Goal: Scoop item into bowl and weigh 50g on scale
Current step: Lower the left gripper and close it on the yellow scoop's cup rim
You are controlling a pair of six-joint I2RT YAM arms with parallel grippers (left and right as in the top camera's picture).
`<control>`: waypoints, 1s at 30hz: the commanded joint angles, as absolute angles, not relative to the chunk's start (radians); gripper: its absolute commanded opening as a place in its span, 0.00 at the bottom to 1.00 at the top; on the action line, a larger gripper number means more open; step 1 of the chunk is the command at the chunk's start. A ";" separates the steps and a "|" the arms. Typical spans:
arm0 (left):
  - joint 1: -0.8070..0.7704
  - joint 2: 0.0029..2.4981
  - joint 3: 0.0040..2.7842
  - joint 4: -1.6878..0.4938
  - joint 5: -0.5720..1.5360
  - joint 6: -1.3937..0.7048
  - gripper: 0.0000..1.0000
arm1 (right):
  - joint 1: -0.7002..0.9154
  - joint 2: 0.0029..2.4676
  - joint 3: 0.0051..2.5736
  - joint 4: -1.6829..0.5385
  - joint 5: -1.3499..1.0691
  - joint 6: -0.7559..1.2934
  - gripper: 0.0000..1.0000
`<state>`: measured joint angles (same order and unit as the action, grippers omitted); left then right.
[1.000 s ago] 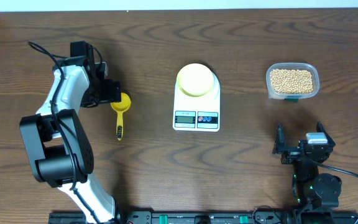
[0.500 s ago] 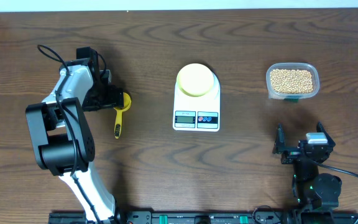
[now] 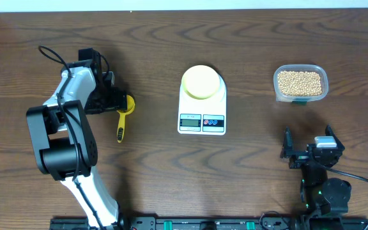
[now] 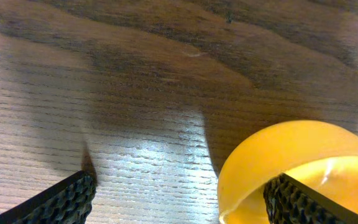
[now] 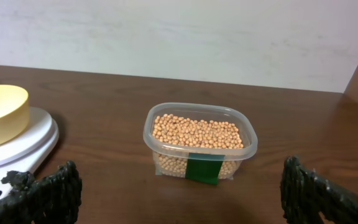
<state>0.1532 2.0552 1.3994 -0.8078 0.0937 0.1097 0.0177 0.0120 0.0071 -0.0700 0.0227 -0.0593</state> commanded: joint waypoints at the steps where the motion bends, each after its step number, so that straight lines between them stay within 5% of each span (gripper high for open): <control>1: 0.156 2.059 1.416 -0.813 0.078 0.123 0.89 | 0.014 0.009 0.006 -0.073 0.031 -0.068 0.99; 20: 0.155 2.059 1.416 -0.813 0.078 0.123 0.89 | 0.014 0.009 0.006 -0.073 0.031 -0.068 0.99; 30: 0.155 2.059 1.416 -0.813 0.078 0.123 0.61 | 0.014 0.009 0.006 -0.073 0.031 -0.068 0.99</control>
